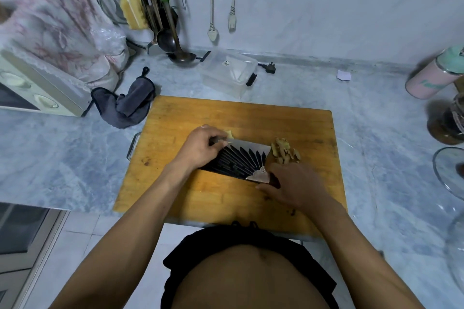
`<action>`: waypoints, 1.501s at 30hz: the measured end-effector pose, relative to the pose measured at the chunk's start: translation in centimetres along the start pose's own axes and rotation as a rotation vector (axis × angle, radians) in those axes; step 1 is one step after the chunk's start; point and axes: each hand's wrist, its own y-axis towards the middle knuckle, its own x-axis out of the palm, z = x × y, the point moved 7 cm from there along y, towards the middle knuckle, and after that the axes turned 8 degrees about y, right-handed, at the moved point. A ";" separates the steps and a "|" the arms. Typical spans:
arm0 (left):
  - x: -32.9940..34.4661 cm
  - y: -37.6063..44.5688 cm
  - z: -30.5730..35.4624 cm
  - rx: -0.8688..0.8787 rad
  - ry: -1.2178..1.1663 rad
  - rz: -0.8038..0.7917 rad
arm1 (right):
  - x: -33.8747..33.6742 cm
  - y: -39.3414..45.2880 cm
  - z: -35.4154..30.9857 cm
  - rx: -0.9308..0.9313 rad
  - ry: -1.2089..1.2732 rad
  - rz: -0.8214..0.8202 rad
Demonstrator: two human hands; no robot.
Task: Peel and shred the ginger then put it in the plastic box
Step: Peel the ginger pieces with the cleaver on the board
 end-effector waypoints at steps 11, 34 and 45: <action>-1.5 1.3 2.1 0.082 -0.059 0.210 | 0.3 -2.2 1.9 0.223 0.097 0.033; 4.4 1.8 3.3 -0.144 0.051 0.153 | -3.1 -2.6 5.7 0.593 0.703 0.358; 3.2 6.5 -0.8 -0.112 0.254 -0.198 | -1.2 -0.9 5.5 0.511 0.739 0.281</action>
